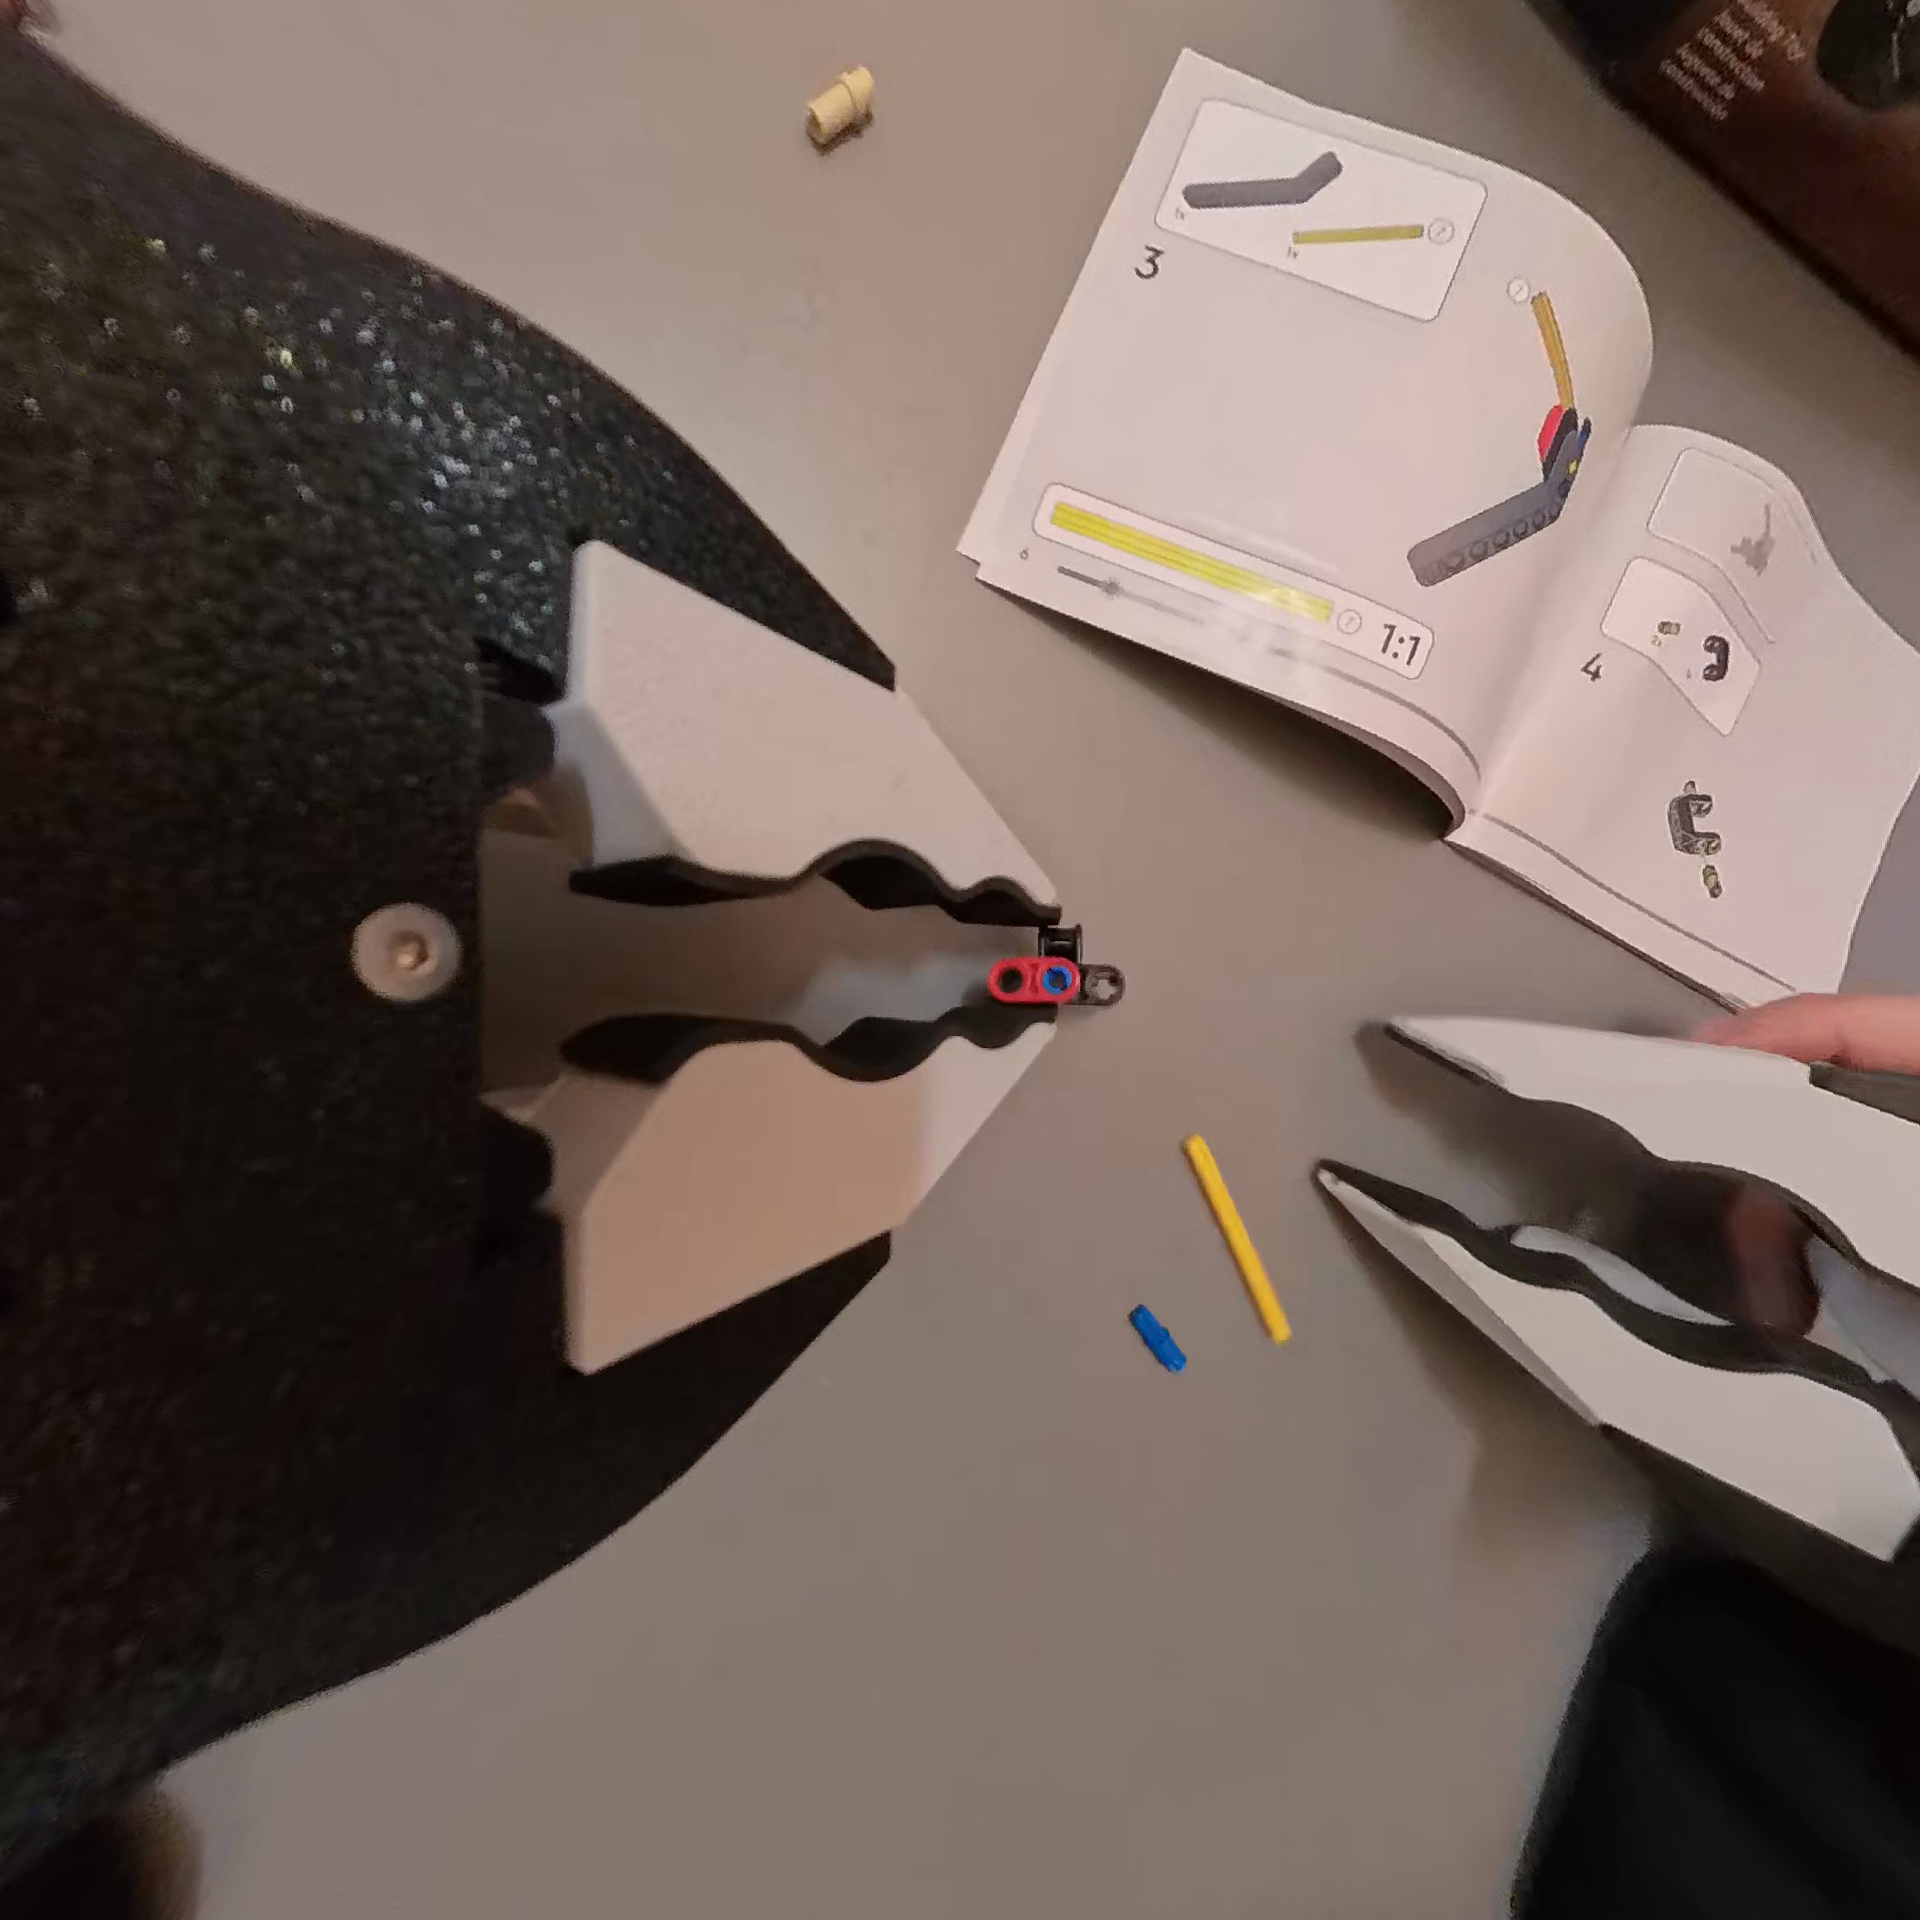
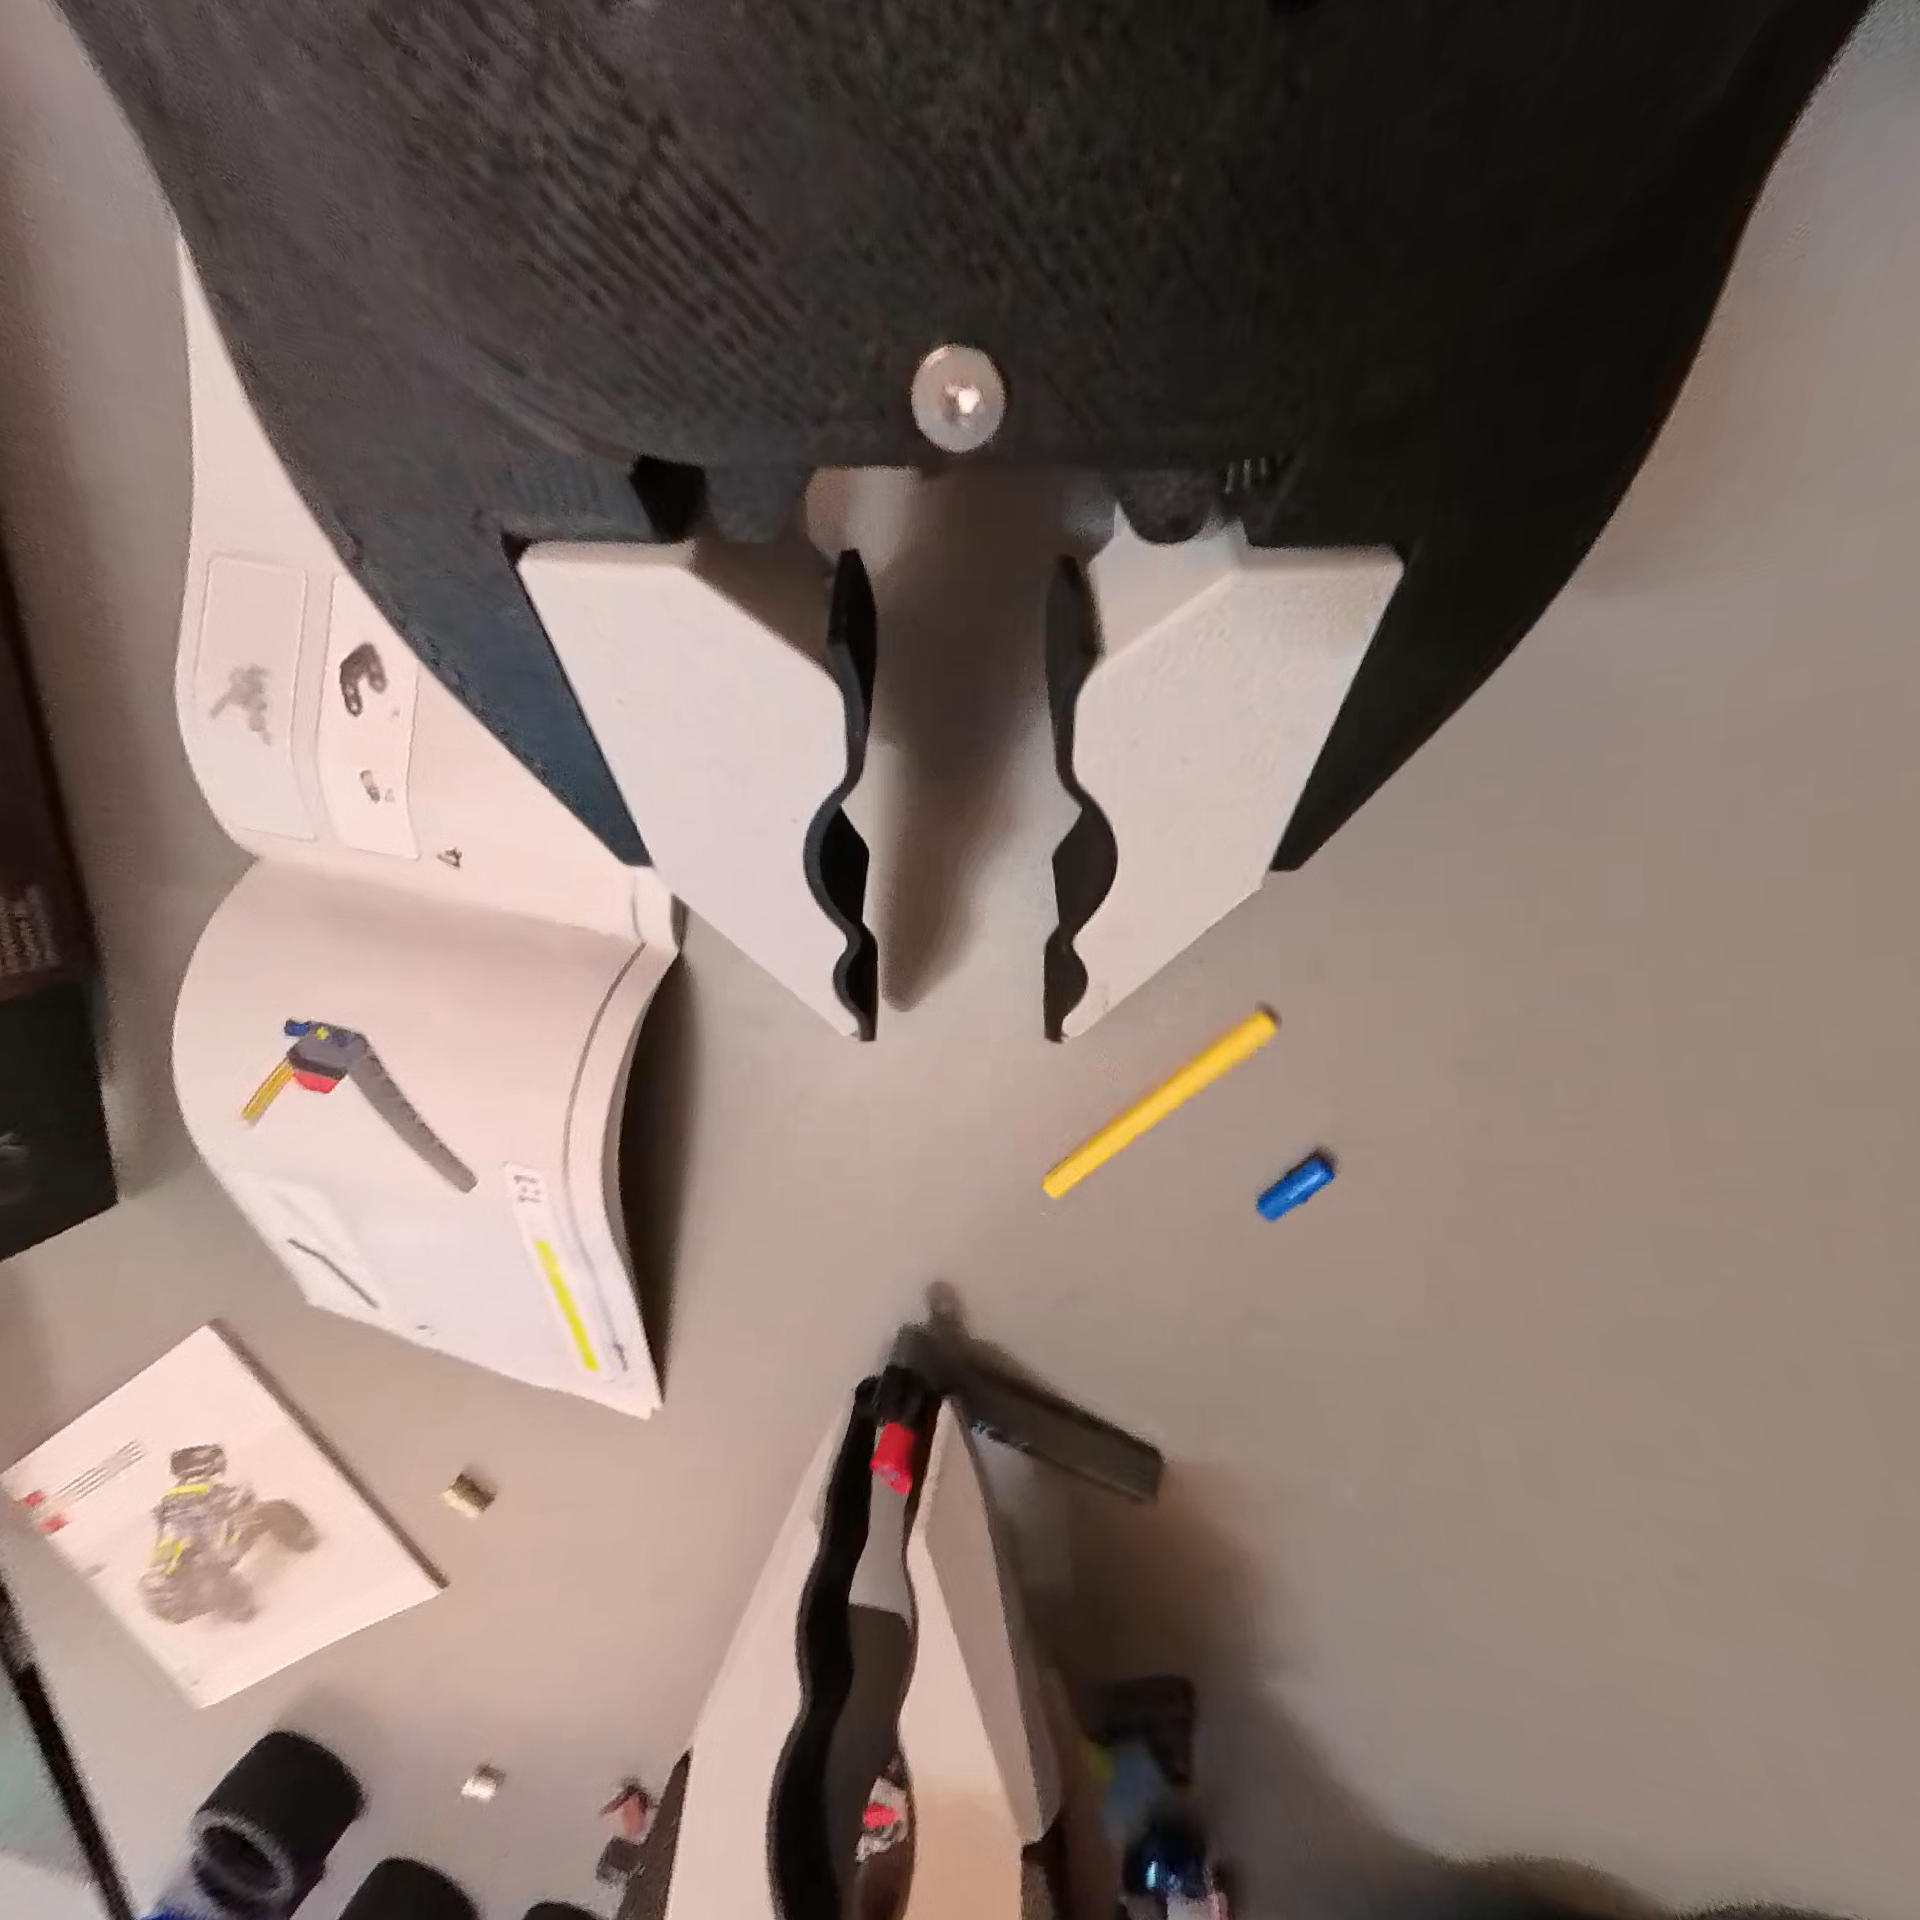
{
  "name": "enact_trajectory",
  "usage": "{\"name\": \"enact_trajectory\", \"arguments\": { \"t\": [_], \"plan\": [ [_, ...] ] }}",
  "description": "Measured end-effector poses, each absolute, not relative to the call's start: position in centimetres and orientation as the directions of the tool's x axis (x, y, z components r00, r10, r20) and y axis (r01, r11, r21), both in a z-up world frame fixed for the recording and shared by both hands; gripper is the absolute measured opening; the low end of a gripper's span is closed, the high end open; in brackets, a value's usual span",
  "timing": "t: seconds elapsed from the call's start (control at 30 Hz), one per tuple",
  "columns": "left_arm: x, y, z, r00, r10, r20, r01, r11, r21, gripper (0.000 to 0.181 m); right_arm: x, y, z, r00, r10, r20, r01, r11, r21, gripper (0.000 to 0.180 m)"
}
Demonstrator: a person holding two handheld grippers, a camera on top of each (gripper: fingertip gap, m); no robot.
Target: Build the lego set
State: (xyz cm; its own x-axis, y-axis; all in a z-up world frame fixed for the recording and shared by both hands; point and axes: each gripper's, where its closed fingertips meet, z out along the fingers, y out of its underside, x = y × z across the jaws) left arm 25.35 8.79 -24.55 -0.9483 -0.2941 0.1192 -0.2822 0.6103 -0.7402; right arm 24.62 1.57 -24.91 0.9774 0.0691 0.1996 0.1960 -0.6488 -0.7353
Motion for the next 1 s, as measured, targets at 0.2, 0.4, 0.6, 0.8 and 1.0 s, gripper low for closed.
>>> {"name": "enact_trajectory", "arguments": {
  "t": [0.2,0.4,0.6,0.8,1.0],
  "plan": [
    [24.9,8.5,-24.8,-0.960,-0.267,0.083,-0.243,0.649,-0.721,0.013,22.6,0.3,-22.6,0.999,0.037,-0.040,-0.010,-0.588,-0.809,0.033],
    [25.1,8.6,-24.8,-0.961,-0.269,0.067,-0.233,0.652,-0.721,0.013,19.6,2.2,-24.8,0.987,0.058,-0.151,-0.070,-0.685,-0.725,0.037],
    [24.9,8.6,-24.9,-0.968,-0.248,0.022,-0.190,0.677,-0.711,0.013,20.8,1.6,-25.2,0.997,0.048,-0.058,-0.007,-0.706,-0.708,0.026],
    [24.8,8.4,-24.9,-0.975,-0.221,-0.029,-0.137,0.698,-0.703,0.013,22.2,1.2,-25.3,1.000,0.001,0.003,0.003,-0.686,-0.727,0.023],
    [24.6,7.8,-24.2,-0.975,-0.194,-0.104,-0.065,0.703,-0.709,0.016,22.3,1.2,-25.3,0.999,0.009,0.039,0.035,-0.677,-0.735,0.021]
  ]
}}
